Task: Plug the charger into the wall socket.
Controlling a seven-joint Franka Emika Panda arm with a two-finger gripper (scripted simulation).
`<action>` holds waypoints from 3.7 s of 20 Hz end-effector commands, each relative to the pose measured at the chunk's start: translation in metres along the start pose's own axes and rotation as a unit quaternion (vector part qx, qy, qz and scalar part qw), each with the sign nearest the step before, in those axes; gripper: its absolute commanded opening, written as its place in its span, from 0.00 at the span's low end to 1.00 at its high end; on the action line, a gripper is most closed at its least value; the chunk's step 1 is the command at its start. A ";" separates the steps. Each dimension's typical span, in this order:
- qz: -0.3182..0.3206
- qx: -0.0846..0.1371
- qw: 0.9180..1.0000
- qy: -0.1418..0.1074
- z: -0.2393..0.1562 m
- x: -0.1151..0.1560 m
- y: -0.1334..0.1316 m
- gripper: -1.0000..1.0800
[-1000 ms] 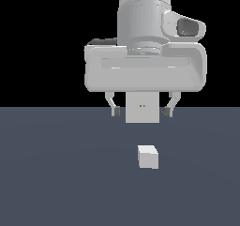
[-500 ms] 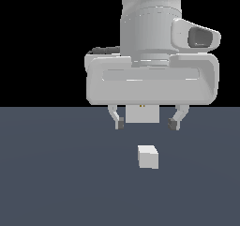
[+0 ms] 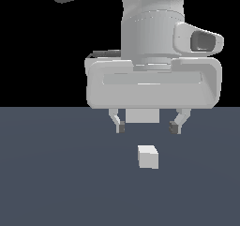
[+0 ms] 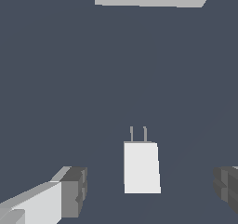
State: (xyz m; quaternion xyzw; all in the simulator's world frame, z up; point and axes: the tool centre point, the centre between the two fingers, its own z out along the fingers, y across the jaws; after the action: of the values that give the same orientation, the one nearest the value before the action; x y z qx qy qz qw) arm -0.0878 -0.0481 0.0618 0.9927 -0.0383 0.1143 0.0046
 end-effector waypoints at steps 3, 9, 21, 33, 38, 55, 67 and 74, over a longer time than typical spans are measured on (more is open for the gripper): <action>0.000 0.000 1.000 0.000 0.008 -0.002 0.000 0.96; 0.000 0.000 1.000 0.000 0.033 -0.008 0.000 0.96; 0.000 0.000 1.000 0.001 0.049 -0.012 0.000 0.00; 0.001 0.000 1.000 0.001 0.045 -0.007 0.000 0.00; 0.004 0.000 1.000 0.001 0.033 0.008 0.001 0.00; 0.015 -0.003 1.000 0.001 -0.020 0.080 0.005 0.00; 0.015 -0.003 1.000 0.001 -0.019 0.087 0.005 0.00; 0.015 -0.003 1.000 0.001 -0.014 0.108 0.006 0.00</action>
State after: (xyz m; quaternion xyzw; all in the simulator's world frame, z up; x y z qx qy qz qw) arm 0.0079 -0.0613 0.1000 0.9919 -0.0537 0.1150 0.0064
